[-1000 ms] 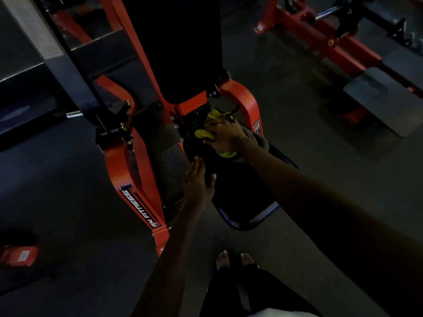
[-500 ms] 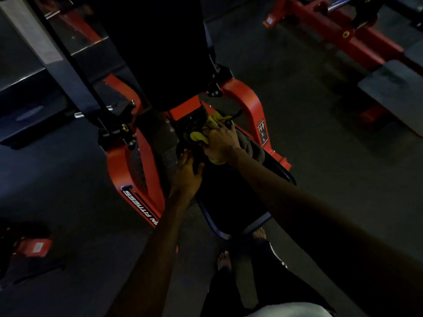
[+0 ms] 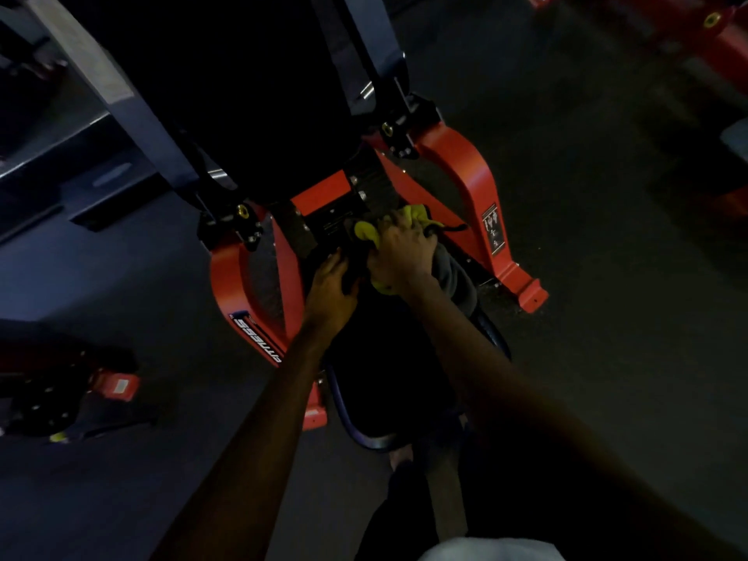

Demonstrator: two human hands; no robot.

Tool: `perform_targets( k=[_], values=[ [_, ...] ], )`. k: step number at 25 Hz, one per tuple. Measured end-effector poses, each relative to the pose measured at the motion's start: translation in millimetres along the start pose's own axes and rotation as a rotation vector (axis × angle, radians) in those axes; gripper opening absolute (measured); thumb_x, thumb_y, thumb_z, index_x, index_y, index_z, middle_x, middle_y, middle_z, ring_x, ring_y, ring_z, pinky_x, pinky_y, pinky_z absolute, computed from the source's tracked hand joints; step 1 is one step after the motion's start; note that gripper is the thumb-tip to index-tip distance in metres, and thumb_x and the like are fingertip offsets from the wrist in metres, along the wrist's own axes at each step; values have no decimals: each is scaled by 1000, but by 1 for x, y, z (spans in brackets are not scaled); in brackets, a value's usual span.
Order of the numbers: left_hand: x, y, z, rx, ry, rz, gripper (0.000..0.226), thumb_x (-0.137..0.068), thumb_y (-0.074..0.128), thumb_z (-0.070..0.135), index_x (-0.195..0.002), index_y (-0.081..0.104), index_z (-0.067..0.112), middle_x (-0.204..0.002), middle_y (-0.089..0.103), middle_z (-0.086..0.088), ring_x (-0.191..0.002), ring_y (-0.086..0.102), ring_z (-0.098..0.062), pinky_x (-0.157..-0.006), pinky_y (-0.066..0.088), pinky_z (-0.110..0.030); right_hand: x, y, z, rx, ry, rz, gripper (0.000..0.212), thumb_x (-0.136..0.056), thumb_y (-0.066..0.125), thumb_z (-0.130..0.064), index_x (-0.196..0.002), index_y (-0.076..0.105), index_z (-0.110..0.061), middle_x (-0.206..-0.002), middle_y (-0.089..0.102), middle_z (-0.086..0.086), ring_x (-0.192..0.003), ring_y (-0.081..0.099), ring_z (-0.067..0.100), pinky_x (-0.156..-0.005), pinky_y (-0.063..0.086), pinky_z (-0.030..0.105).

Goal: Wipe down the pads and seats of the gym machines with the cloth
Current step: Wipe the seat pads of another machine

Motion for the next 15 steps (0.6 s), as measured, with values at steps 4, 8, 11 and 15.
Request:
perform_targets(
  k=[4,8,11,15],
  values=[
    [3,-2,2,-22,-57,-1,65,-95,66,38,-150,44,11,-159,35,-11,-148,29,-26,-122,23,-37,-14,-21,16,-178,-10,-53,40,-84,62,-39,-119,63,-20,-123,63,9,-116,59,40,-98,48,55],
    [5,2,7,-24,-78,4,74,-92,66,45,-153,38,14,-163,28,-8,-151,21,-24,-122,19,-37,39,-12,47,-121,61,22,43,-82,62,-42,-118,59,-19,-124,61,9,-112,60,41,-93,49,54],
    [2,3,5,-17,-90,13,74,-91,69,43,-152,41,12,-161,31,-10,-150,25,-25,-121,20,-36,28,-13,36,-97,84,25,44,-80,62,-41,-118,61,-19,-125,60,8,-115,59,41,-98,44,57],
    [-7,0,11,-79,-42,34,69,-86,76,36,-145,51,10,-153,42,-15,-144,34,-31,-116,20,-29,-15,-22,15,-139,-14,-35,43,-82,64,-44,-116,66,-19,-122,66,10,-114,62,39,-97,46,50]
  ],
)
Point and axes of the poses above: each hand's wrist, its own x-axis away from the middle knuckle, its own y-axis out of the palm, z = x × y, the point moved 2 cm from there along -x, towards the middle knuckle
